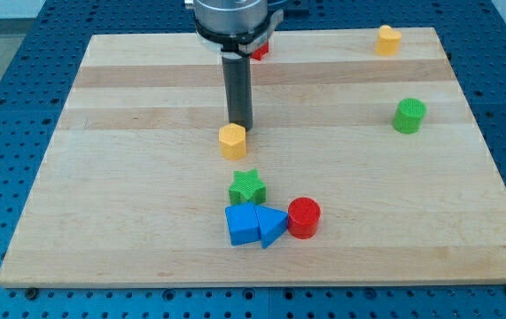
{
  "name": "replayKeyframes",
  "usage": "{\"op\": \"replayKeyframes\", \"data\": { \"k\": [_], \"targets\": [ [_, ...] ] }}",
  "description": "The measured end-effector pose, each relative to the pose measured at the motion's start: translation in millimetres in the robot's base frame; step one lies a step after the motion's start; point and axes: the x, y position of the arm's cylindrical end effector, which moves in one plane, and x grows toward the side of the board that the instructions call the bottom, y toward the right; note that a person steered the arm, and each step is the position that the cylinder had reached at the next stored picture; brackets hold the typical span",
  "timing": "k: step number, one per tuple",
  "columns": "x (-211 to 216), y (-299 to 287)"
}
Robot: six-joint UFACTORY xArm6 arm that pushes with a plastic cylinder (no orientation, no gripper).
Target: Slide the hexagon to the left of the green star
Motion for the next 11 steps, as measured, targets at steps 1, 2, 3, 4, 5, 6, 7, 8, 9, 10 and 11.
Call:
{"op": "replayKeyframes", "data": {
  "k": [1, 2, 3, 4, 5, 6, 7, 8, 9, 10, 11],
  "targets": [
    [24, 0],
    [49, 0],
    [52, 0],
    [52, 0],
    [41, 13],
    [17, 24],
    [17, -1],
    [26, -29],
    [39, -40],
    [52, -41],
    [66, -41]
  ]
}}
